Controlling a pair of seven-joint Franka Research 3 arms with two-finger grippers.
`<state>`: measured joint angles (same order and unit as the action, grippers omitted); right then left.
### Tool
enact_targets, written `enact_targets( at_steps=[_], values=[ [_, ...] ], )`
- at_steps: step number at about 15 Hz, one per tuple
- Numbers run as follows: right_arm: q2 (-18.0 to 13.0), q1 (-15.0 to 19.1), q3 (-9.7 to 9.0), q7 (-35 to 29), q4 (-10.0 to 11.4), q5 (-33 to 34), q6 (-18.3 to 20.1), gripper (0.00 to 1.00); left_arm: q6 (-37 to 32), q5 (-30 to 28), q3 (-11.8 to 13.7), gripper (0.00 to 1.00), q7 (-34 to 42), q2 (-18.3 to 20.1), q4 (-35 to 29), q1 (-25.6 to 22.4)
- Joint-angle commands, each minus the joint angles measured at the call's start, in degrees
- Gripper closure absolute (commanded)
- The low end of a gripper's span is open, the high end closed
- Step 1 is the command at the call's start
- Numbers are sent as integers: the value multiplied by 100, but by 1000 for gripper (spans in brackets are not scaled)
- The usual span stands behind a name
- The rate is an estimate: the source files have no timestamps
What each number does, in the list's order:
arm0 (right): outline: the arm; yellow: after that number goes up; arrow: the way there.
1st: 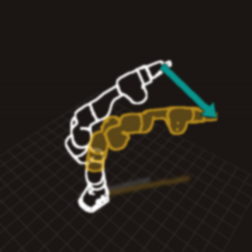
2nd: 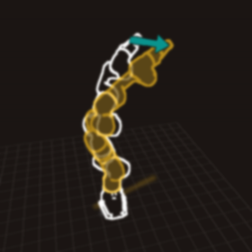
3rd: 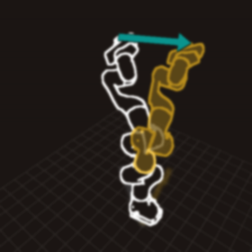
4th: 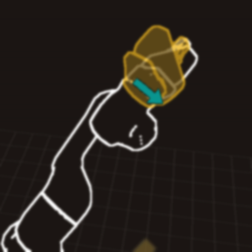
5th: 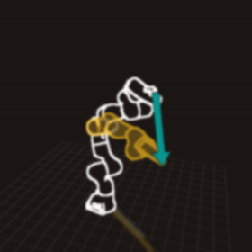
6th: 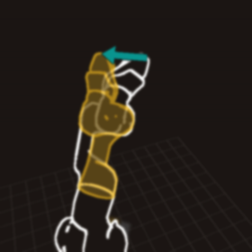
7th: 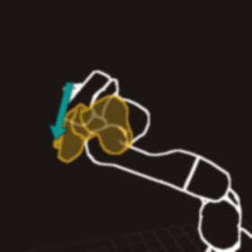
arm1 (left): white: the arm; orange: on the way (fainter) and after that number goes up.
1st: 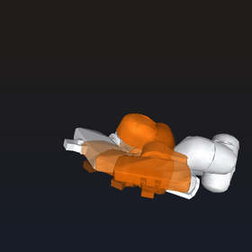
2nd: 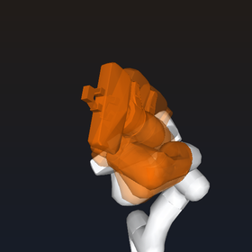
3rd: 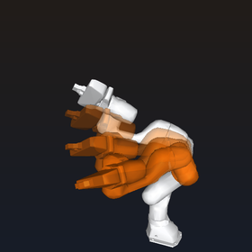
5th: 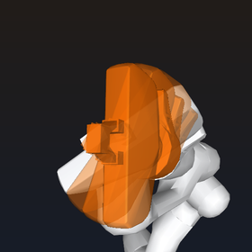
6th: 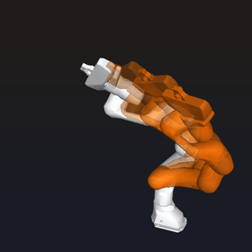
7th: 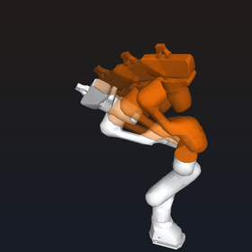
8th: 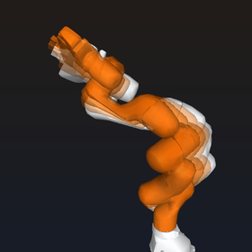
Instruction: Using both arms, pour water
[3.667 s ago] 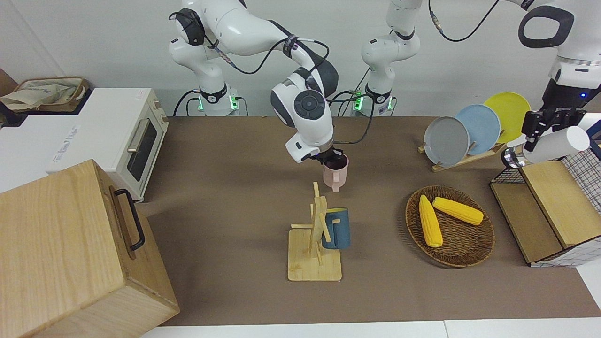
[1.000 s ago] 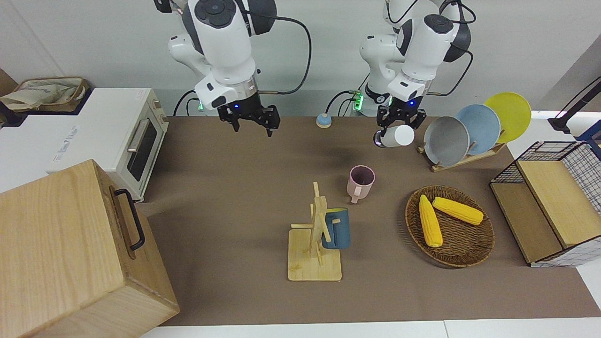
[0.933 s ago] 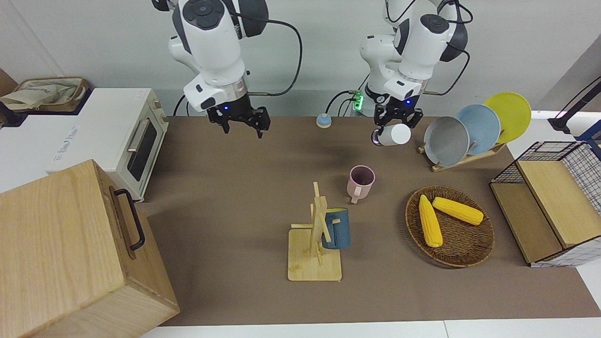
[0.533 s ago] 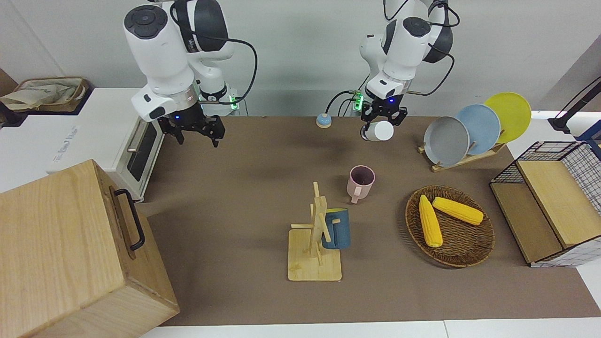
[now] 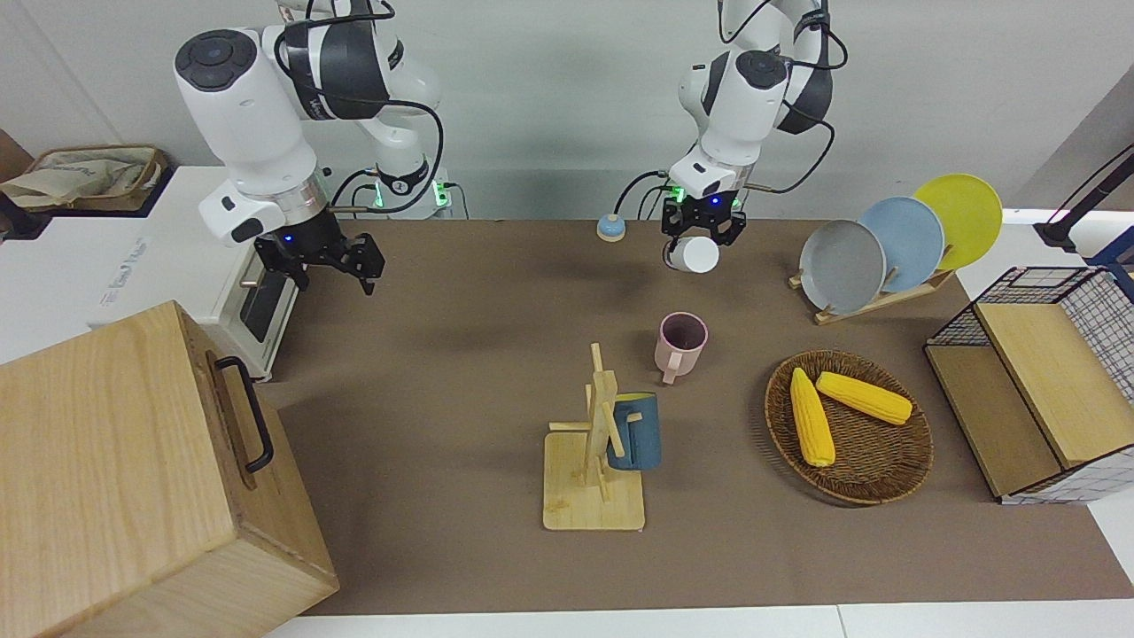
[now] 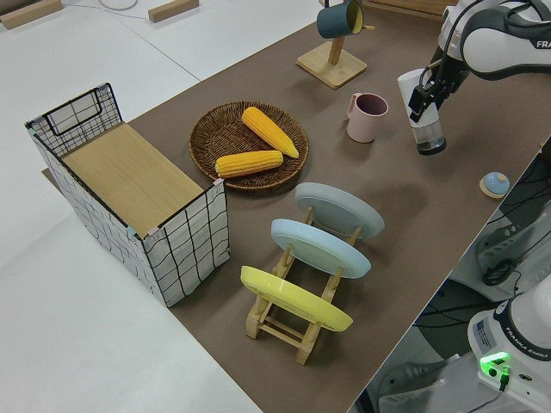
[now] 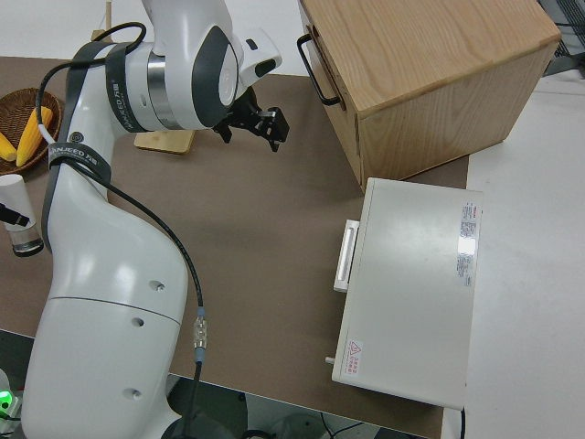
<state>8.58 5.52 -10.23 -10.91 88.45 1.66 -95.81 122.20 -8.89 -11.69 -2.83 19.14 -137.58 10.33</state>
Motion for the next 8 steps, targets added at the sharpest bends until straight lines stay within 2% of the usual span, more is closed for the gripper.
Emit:
enact_targets(
  at_steps=[1,8],
  values=[
    [-199,168,-111,168,418,72,-385,9,155,-60,-70,1000,-191,-313,126,83],
    [-138,203,-111,414,340,-16,-263,9,50,-60,-79,1000,-209,-735,407,66]
  ],
)
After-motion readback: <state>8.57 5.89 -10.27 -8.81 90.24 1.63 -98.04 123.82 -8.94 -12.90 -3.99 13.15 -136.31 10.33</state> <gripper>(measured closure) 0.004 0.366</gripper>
